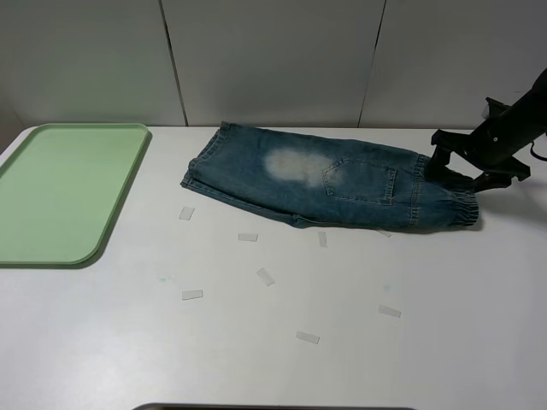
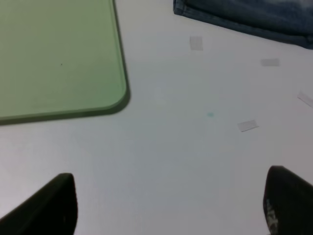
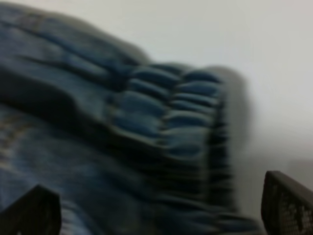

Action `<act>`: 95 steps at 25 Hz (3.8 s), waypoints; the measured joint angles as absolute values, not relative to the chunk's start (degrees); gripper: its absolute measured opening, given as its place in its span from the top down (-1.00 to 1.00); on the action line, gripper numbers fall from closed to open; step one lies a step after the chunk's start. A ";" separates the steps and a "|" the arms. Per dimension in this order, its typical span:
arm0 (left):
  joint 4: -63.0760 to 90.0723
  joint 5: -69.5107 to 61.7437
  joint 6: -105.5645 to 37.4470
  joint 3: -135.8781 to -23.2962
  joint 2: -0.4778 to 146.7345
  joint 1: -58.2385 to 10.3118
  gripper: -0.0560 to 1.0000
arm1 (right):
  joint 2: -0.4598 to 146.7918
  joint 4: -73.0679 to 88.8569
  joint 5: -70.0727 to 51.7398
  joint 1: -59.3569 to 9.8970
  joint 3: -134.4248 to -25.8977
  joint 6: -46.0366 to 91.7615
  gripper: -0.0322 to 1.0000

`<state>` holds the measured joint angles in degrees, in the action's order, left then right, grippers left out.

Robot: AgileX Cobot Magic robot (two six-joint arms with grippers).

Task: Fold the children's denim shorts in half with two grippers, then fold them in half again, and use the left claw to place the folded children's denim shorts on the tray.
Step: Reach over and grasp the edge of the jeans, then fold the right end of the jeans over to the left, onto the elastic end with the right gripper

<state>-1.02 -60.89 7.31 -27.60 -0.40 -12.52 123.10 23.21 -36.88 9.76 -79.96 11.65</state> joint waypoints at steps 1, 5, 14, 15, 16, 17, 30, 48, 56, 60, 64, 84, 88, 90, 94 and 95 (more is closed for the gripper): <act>-1.02 -60.89 7.31 -27.60 -0.40 -12.52 -0.55 | 123.17 24.74 -36.88 9.59 -79.96 11.98 -0.26; -1.02 -60.89 7.31 -27.60 -0.40 -12.52 -0.55 | 123.17 28.30 -37.03 8.83 -79.96 13.00 -0.25; -1.06 -60.89 7.31 -27.60 -0.40 -12.52 -0.55 | 123.17 27.63 -38.03 6.69 -79.96 12.67 0.91; -1.06 -60.89 7.31 -27.60 -0.40 -12.52 -0.55 | 123.17 26.74 -38.18 6.41 -79.96 12.61 0.91; -1.06 -60.89 7.31 -27.60 -0.40 -12.52 -0.55 | 123.17 25.63 -38.42 6.23 -79.96 12.61 0.91; -1.06 -60.89 7.31 -27.60 -0.40 -12.52 -0.55 | 123.17 23.67 -38.84 6.11 -79.96 12.46 0.91; -1.06 -60.89 7.31 -27.60 -0.40 -12.52 -0.55 | 115.99 -19.31 -49.20 8.26 -80.24 -5.92 0.91; -1.33 -60.89 7.31 -27.60 -0.40 -12.52 -0.55 | 112.86 -11.57 -56.22 -6.19 -88.27 -19.24 0.91; -3.95 -60.89 7.31 -27.60 -0.40 -12.52 -0.55 | 114.42 -0.89 -48.50 -10.95 -88.59 -19.38 0.91; -4.01 -60.89 7.31 -27.60 -0.40 -12.52 -0.55 | 117.49 1.16 -44.63 -12.91 -88.59 -19.38 0.91; -4.07 -60.89 7.31 -27.60 -0.40 -12.52 -0.55 | 119.27 2.94 -40.92 -13.75 -88.59 -19.40 0.91; -4.18 -60.89 7.31 -27.60 -0.40 -12.52 -0.55 | 122.63 13.68 -29.49 -16.10 -88.59 -19.45 0.91; -4.18 -60.89 7.31 -27.60 -0.40 -12.52 -0.55 | 122.63 11.47 -28.99 -16.96 -89.41 -19.51 0.91; -4.18 -60.89 7.31 -27.60 -0.40 -12.52 -0.55 | 122.63 9.59 -28.92 -17.33 -90.50 -19.62 0.91; -4.18 -60.89 7.31 -27.60 -0.40 -12.52 -0.55 | 122.63 8.00 -28.25 -18.23 -92.57 -20.54 0.91; -4.18 -60.89 7.31 -27.60 -0.40 -12.52 -0.55 | 122.63 7.93 -28.01 -18.50 -92.69 -21.10 0.91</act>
